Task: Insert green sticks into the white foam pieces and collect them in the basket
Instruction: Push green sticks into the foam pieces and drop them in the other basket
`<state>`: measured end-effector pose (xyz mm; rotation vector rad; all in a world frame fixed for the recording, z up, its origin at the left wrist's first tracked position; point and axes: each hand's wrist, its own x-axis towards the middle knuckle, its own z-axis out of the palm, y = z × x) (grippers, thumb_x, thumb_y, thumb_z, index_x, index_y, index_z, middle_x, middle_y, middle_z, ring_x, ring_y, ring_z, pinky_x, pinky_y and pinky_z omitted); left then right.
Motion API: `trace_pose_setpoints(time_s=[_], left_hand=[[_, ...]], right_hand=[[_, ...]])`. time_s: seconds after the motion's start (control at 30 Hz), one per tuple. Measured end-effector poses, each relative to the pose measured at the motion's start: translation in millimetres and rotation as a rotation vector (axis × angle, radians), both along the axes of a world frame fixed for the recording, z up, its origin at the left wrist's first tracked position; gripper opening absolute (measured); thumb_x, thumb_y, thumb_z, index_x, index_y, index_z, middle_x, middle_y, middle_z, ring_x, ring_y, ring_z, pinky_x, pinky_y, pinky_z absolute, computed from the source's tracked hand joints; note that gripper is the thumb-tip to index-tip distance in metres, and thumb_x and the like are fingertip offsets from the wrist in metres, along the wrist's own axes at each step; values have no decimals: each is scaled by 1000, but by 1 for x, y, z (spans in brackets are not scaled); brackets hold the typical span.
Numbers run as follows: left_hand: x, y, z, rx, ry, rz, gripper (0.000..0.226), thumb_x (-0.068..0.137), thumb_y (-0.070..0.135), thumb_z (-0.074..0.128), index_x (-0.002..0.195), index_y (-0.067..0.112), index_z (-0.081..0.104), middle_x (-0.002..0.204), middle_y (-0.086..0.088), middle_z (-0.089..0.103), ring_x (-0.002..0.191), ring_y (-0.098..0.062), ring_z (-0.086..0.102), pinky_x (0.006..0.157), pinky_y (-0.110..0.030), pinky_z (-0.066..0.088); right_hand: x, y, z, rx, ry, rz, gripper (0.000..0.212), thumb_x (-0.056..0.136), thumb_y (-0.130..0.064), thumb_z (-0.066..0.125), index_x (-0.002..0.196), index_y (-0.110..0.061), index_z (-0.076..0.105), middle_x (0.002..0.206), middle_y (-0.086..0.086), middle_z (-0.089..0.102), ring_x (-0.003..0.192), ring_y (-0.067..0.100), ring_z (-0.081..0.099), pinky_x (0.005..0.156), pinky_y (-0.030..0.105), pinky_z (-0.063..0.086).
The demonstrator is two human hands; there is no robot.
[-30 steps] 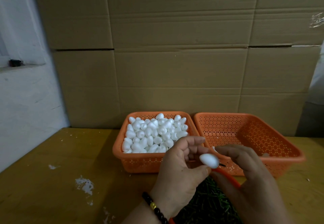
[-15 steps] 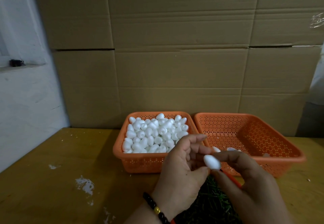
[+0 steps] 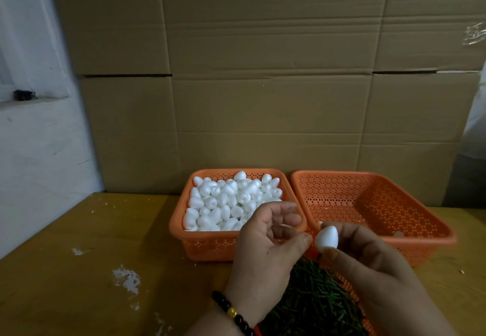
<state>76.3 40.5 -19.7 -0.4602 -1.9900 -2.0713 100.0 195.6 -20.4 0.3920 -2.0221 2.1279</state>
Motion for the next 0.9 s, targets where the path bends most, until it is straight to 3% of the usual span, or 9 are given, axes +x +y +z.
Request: trace_pose_setpoints(time_s=[0.07, 0.17, 0.3, 0.37, 0.53, 0.63, 0.77, 0.83, 0.9], left_hand=[[-3, -3, 1, 23, -29, 28, 30, 79, 10, 76, 99, 31, 66, 94, 12, 70, 84, -4, 65, 74, -21, 55], [-9, -7, -1, 37, -67, 81, 26, 82, 6, 71, 95, 28, 67, 90, 12, 70, 77, -1, 64, 73, -22, 55], [-17, -12, -7, -9, -85, 158, 29, 84, 1, 67, 93, 29, 66, 93, 7, 70, 75, -3, 63, 73, -25, 57], [-20, -13, -9, -36, -89, 170, 28, 84, 2, 66, 94, 29, 66, 93, 6, 70, 74, -4, 62, 71, -24, 57], [-25, -16, -14, -118, -80, 219, 27, 84, 3, 66, 93, 29, 65, 93, 8, 68, 78, -1, 61, 69, -16, 52], [-30, -21, -17, -150, -94, 252, 27, 84, 5, 65, 92, 31, 64, 95, 10, 67, 88, -5, 61, 74, -15, 50], [-36, -29, -14, -59, -133, 278, 29, 83, -1, 63, 91, 27, 67, 92, 9, 69, 81, 1, 62, 65, -10, 47], [-39, -35, -12, -19, -154, 289, 32, 83, -4, 60, 91, 26, 67, 92, 10, 70, 77, -1, 63, 62, -12, 47], [-40, -39, -11, -14, -160, 288, 33, 83, -4, 58, 92, 26, 67, 93, 11, 70, 78, -2, 63, 65, -15, 47]], right_hand=[[0, 1, 6, 6, 5, -9, 22, 66, -16, 68, 87, -21, 71, 88, 13, 70, 82, 21, 67, 70, 29, 55], [-5, 7, 15, 127, 52, -100, 20, 69, -23, 67, 87, -32, 69, 85, 0, 71, 75, 9, 67, 59, 17, 52], [-33, 26, 17, 634, 274, -532, 14, 85, -29, 64, 96, -36, 63, 92, -10, 61, 80, 5, 60, 63, 16, 44], [-49, 34, 14, 863, 345, -641, 26, 86, -26, 64, 113, -24, 64, 97, -7, 52, 76, 6, 55, 61, 21, 42], [-75, 50, 4, 1190, 163, -697, 45, 84, -22, 65, 128, -17, 57, 107, 7, 55, 93, 24, 53, 69, 30, 44], [-82, 53, -1, 1224, 87, -697, 48, 84, -25, 64, 130, -21, 53, 110, 6, 59, 103, 25, 52, 72, 30, 44], [-81, 54, -1, 1211, 27, -685, 46, 85, -24, 64, 130, -19, 54, 115, 7, 61, 107, 27, 53, 83, 35, 46], [-73, 52, 1, 1173, 47, -705, 50, 83, -23, 68, 130, -17, 54, 124, 9, 59, 117, 31, 49, 95, 42, 42], [-60, 47, 2, 1121, 152, -701, 48, 80, -16, 71, 126, -16, 57, 123, 9, 60, 117, 30, 48, 93, 42, 42]])
